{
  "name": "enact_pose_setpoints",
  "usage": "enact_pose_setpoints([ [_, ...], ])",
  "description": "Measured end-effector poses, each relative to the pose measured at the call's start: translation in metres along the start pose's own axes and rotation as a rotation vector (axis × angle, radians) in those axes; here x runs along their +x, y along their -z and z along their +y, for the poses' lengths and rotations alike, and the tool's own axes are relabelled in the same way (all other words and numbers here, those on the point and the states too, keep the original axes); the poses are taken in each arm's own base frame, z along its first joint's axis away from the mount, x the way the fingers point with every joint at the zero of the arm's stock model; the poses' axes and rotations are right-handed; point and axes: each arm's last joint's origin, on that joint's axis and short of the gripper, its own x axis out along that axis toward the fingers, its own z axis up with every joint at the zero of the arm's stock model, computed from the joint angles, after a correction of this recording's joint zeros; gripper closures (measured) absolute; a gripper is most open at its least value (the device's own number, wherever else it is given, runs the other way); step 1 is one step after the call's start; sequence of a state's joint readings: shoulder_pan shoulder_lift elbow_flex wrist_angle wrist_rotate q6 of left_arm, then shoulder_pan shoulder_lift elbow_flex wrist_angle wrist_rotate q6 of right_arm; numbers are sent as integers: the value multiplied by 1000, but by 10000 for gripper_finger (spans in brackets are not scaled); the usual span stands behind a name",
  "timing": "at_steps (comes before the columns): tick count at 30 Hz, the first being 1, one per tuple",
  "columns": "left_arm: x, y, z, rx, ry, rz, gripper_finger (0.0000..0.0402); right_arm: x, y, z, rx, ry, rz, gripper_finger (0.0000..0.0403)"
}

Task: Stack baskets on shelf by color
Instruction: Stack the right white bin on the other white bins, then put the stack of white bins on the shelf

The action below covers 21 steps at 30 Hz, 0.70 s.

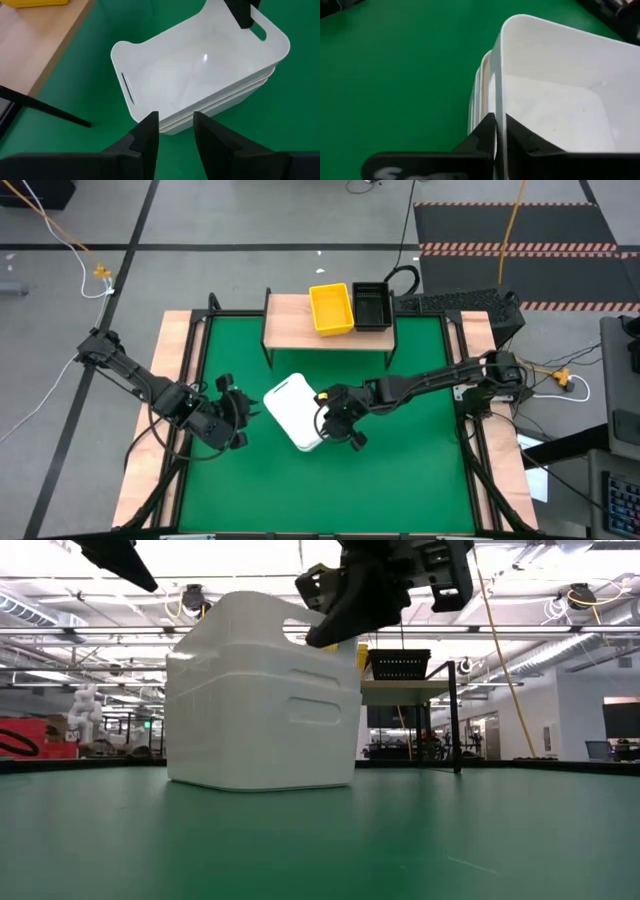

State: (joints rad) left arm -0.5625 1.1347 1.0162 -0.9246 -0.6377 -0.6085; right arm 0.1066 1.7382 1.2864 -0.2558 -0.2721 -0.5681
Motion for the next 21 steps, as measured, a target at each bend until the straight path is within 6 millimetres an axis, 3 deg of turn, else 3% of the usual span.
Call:
enact_pose_setpoints([
  [4, 0, 0, 0, -5, 0, -1, 277, -5, -2, 0, 4, 12, -2, 346],
  [8, 0, 0, 0, -13, 1, -2, 277, -12, -7, -1, 26, 29, -30, 274],
  [14, 0, -1, 0, -21, -2, -10, 277, -1, 0, 3, 88, -8, 23, 166],
  [17, 0, -1, 0, -25, -18, -25, 277, 11, 8, 7, 101, -34, 75, 136],
  [21, 1, -4, 0, -38, -31, -52, 277, 23, 14, 7, 93, 0, 128, 129],
])
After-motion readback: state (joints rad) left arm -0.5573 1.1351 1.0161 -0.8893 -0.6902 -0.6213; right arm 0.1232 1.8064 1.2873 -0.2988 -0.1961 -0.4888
